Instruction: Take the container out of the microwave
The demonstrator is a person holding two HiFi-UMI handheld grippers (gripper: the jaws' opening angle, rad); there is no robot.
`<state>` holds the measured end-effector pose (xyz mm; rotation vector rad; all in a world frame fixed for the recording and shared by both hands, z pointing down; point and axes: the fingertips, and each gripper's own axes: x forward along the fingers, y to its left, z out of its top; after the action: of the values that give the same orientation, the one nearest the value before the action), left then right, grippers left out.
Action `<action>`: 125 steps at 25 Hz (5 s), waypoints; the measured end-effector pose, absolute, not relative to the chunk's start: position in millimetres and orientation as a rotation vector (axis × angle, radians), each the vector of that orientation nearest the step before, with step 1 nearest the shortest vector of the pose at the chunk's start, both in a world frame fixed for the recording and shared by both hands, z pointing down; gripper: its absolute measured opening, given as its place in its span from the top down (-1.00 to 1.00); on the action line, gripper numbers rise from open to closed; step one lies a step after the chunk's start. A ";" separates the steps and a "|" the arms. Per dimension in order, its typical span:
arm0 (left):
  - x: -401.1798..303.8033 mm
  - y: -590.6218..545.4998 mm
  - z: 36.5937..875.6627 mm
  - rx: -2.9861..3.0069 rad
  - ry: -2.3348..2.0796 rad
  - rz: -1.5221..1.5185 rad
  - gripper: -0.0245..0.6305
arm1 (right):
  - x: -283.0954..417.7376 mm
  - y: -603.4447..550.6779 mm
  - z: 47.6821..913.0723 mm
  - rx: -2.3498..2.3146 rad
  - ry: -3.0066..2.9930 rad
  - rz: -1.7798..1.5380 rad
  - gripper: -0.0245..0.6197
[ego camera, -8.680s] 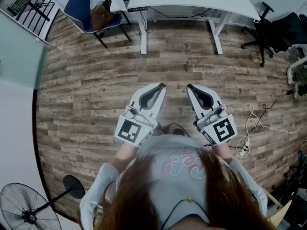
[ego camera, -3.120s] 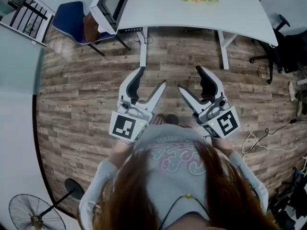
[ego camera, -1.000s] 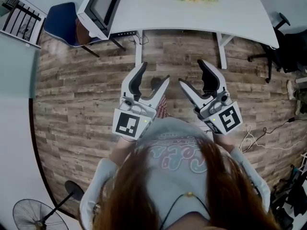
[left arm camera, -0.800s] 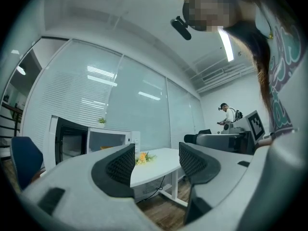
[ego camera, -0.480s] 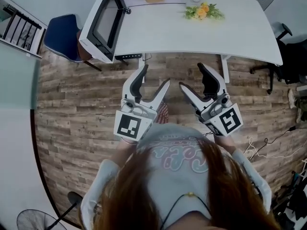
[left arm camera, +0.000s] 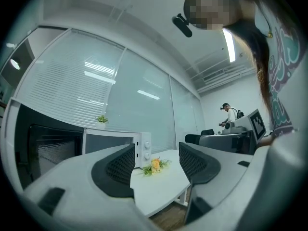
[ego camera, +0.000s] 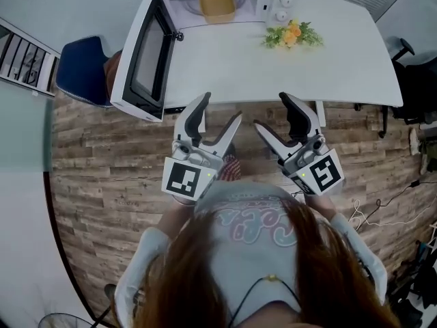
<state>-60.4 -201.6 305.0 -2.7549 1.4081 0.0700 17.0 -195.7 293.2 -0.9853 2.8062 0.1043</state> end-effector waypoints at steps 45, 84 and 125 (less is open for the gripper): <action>-86.9 -360.5 326.4 -2.900 1.246 0.058 0.14 | -13.4 -342.8 311.7 -1.158 2.750 -0.011 0.00; -113.5 -486.8 364.7 -2.789 1.631 -0.023 0.14 | -36.1 -503.1 362.8 -0.912 2.953 -0.073 0.00; -120.9 -554.6 448.1 -2.771 1.699 -0.301 0.16 | -71.7 -571.3 446.6 -0.828 3.203 -0.139 0.03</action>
<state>-120.9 -554.6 448.1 -2.7706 1.6993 -0.3005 -71.7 -571.3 446.6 -0.8277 3.2034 -0.1393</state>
